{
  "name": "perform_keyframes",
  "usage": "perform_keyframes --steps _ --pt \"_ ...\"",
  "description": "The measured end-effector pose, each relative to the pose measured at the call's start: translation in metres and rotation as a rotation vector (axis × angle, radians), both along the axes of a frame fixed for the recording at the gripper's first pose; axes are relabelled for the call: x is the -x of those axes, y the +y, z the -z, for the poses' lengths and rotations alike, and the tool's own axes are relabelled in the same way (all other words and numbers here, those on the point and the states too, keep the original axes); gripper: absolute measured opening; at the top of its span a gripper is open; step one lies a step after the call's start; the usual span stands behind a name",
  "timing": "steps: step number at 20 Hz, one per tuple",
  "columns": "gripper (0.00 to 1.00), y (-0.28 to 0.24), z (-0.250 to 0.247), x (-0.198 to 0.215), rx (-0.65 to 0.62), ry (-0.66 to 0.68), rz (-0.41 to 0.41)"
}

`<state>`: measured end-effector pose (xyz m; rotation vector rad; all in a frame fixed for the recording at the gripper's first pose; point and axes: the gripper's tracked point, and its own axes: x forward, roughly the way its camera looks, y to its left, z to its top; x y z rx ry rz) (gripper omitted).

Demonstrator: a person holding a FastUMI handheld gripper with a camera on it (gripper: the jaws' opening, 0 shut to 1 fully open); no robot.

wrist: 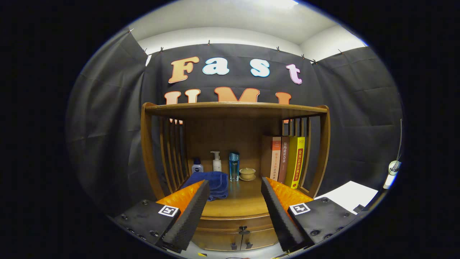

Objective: Pull open the drawer, take out the items inside it, and place them on the countertop above the cabinet.

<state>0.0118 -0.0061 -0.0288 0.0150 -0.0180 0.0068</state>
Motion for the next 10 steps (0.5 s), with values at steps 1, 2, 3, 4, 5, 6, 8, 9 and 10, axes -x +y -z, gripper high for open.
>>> perform_keyframes --steps 1,2,3,4,5,6,8,9,10 --pt "0.96 -0.002 0.007 -0.003 0.000 -0.001 0.002" --pt "0.96 -0.005 0.018 -0.007 0.001 0.001 0.004" --pt "0.96 -0.007 0.031 -0.011 0.001 0.010 0.006" --pt "0.96 -0.010 0.043 -0.016 -0.001 0.014 0.010" --pt "0.96 -0.015 0.055 -0.019 -0.001 0.007 0.018" --pt "0.96 -0.020 0.066 -0.022 0.004 -0.003 0.025" --pt "0.96 -0.031 0.095 -0.029 0.043 -0.022 0.049" --pt "0.96 -0.036 0.109 -0.031 0.067 -0.032 0.056" --pt "0.96 -0.038 0.128 -0.037 0.079 -0.029 0.056"
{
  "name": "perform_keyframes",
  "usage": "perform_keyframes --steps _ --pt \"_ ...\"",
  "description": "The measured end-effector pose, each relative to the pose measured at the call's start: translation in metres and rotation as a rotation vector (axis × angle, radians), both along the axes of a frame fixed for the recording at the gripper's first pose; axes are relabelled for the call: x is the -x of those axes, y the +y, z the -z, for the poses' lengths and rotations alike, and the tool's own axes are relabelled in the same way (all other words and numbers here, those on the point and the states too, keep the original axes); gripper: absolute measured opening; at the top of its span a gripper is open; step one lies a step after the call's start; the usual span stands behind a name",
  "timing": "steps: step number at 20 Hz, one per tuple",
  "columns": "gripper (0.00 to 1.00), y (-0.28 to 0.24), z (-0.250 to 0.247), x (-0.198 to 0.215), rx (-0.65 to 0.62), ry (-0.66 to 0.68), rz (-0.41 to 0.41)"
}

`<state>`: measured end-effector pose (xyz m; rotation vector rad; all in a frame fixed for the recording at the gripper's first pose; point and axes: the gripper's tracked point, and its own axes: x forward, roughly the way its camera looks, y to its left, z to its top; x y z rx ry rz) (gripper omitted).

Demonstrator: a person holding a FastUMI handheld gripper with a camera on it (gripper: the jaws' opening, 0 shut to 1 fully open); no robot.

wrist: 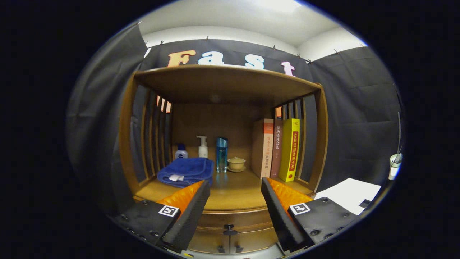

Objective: Pull open the drawer, take out the items inside it, and place them on the countertop above the cabinet.

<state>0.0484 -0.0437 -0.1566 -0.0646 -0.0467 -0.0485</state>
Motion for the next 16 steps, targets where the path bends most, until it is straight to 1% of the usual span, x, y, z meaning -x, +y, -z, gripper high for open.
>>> perform_keyframes --steps 3,7,9,14,16 --pt "0.96 -0.004 0.057 -0.012 -0.020 0.065 -0.010" --pt "0.96 -0.016 0.112 -0.020 -0.073 0.139 0.000" --pt "0.96 -0.015 0.133 -0.020 -0.076 0.174 -0.005" --pt "0.96 0.000 0.169 -0.019 -0.057 0.247 -0.049" --pt "0.95 0.005 0.180 -0.021 -0.057 0.272 -0.062"
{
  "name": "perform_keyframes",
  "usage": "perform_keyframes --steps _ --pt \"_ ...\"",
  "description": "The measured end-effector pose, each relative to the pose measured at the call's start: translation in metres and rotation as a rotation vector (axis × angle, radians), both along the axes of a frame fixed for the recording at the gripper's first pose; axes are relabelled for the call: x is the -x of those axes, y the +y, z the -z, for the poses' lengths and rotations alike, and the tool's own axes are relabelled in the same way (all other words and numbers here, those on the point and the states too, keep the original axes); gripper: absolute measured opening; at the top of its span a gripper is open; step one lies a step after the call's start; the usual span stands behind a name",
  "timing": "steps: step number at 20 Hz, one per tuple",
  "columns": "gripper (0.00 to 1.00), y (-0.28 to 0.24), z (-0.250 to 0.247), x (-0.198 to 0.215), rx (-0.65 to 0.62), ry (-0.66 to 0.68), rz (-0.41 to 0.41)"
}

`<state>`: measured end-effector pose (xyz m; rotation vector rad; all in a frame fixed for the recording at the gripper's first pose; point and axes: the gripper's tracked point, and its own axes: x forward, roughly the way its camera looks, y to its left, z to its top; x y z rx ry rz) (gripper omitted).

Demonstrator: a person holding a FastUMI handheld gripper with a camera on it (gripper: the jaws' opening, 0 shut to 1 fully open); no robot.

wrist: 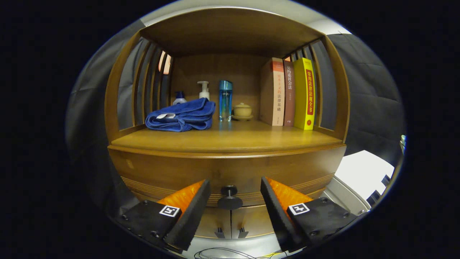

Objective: Pull open the drawer, take out the items inside it, and place them on the countertop above the cabinet.

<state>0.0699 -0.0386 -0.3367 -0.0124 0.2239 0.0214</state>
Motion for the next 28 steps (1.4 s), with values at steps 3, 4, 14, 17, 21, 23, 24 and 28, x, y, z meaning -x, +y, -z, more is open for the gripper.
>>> perform_keyframes --steps 3,4,14,17,21,23,24,28 --pt "0.80 0.010 0.014 -0.004 -0.011 0.032 -0.025" --pt "0.76 0.011 0.015 -0.005 -0.010 0.037 -0.029" --pt "0.44 0.006 0.023 -0.011 0.021 0.065 -0.013" --pt "0.36 0.006 0.022 -0.009 0.033 0.070 -0.007" --pt "0.35 0.006 0.019 0.008 0.029 0.068 -0.010" --pt "0.35 0.005 0.018 0.017 0.025 0.069 -0.011" --pt "0.35 0.005 0.017 0.022 0.025 0.071 -0.014" --pt "0.35 0.005 0.014 0.044 0.033 0.079 -0.025"
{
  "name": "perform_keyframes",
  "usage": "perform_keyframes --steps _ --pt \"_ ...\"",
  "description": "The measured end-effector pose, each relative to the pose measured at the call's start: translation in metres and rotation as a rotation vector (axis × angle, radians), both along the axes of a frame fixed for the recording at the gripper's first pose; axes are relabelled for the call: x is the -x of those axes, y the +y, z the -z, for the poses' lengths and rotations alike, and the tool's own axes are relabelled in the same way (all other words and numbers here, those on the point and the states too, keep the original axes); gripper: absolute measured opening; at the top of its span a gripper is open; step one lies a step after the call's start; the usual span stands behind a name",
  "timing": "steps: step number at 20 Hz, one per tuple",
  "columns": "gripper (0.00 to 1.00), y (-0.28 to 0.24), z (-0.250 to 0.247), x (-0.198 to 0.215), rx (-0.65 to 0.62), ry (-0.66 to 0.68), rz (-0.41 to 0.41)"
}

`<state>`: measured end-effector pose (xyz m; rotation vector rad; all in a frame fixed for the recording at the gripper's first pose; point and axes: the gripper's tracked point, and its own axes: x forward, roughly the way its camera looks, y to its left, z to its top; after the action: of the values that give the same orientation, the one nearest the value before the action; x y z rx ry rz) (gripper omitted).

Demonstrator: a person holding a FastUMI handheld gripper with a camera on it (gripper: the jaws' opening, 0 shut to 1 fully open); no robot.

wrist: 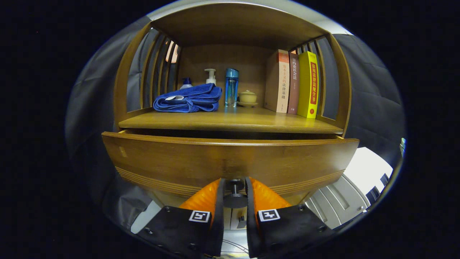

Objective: Pull open the drawer, take out the items inside it, and place them on the countertop above the cabinet.

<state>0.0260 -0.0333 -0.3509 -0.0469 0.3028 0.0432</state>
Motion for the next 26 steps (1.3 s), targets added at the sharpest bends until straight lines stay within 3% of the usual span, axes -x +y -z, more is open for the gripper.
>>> perform_keyframes --steps 10,24,25,26 --pt "0.36 -0.002 0.000 0.048 0.002 0.015 -0.006" --pt "0.35 -0.002 -0.005 0.073 0.011 0.029 -0.021" --pt "0.27 -0.001 -0.012 0.076 0.013 0.013 -0.026" --pt "0.27 0.006 -0.018 0.075 0.000 -0.030 -0.028"
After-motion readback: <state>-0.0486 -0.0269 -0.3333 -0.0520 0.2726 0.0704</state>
